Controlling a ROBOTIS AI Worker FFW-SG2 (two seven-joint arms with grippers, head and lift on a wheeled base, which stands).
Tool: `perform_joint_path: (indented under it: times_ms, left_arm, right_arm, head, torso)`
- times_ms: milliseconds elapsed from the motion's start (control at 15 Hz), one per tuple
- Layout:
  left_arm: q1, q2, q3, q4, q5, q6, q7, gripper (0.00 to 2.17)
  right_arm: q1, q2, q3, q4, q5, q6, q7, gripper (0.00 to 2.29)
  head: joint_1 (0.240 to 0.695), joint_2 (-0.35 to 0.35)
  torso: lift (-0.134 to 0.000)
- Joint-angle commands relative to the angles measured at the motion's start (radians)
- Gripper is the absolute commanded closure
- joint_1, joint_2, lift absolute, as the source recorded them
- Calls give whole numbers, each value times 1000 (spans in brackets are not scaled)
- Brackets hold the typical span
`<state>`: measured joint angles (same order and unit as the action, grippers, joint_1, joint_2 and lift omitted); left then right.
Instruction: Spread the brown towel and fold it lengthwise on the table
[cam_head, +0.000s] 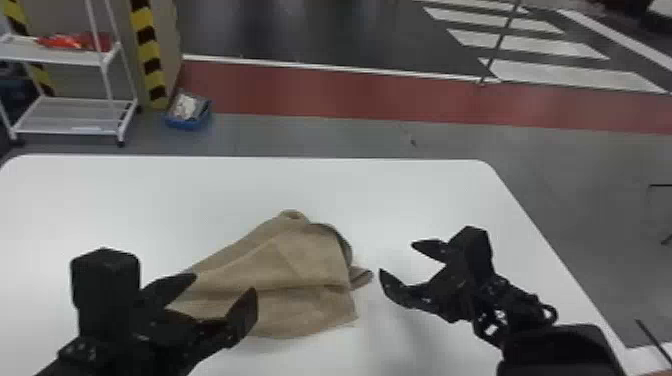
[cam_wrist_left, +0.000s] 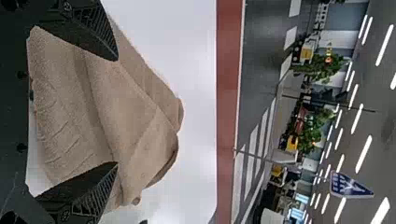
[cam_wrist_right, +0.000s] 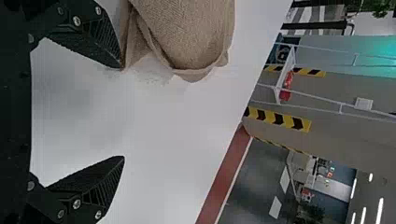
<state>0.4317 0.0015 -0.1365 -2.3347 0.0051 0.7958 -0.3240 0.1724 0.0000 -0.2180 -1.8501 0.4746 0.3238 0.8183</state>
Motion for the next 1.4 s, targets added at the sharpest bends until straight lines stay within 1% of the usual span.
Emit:
perform_joint_path:
  times_ms: [0, 133, 267, 400, 467, 600, 667, 733, 800, 1000, 1067, 1200, 1333]
  left_arm:
    - [2, -4, -8, 6, -7, 20, -7, 76]
    - [6, -4, -6, 6, -8, 20, -7, 80]
    - [9, -4, -6, 3, -8, 20, -7, 80]
    - [12, -4, -6, 3, -8, 20, -7, 80]
    - [12, -4, -6, 3, -8, 20, -7, 80]
    - [12, -4, -6, 5, -8, 20, -7, 80]
    - [12, -4, -6, 5, -10, 20, -9, 80]
    - [12, -4, -6, 6, -8, 20, -12, 80]
    - [12, -4, -6, 5, -8, 20, -15, 80]
    - [13, -4, -6, 3, -10, 26, -23, 80]
    - [15, -4, -5, 2, -11, 38, -43, 80]
    - [18, -4, -2, -12, -10, 93, -104, 76]
    - [25, -4, -8, -17, -10, 106, -125, 70]
  right_arm:
    - [-31, 1, 46, 45, 13, 25, 15, 218]
    - [-53, 1, 78, 81, 32, 31, 22, 221]
    - [-76, 1, 106, 114, 41, 41, 50, 228]
    - [-88, 1, 126, 121, 56, 68, 73, 286]
    - [-91, 1, 129, 121, 64, 81, 87, 380]
    - [-94, 1, 129, 120, 62, 81, 133, 761]
    - [-94, 1, 129, 118, 62, 77, 140, 1058]
    - [-94, 1, 127, 117, 62, 68, 142, 1281]
    - [-91, 1, 127, 115, 62, 65, 144, 1393]
    - [-88, 1, 126, 112, 62, 62, 157, 1436]
    - [-77, 1, 124, 91, 52, 59, 157, 1484]
    - [-53, 1, 112, 26, 9, 59, 156, 1484]
    - [-31, 1, 117, -43, 1, 74, 151, 1484]
  head:
    - [695, -194]
    - [695, -179]
    - [695, -161]
    - [695, -134]
    - [695, -126]
    - [695, -117]
    - [695, -113]
    - [695, -106]
    - [695, -105]
    - [695, -105]
    - [695, -105]
    - [695, -110]
    - [695, -120]
  torso:
    - [-124]
    - [-124]
    - [-124]
    - [-124]
    - [-124]
    - [-124]
    - [-124]
    - [-124]
    - [-124]
    - [-124]
    - [-124]
    - [-124]
    - [-124]
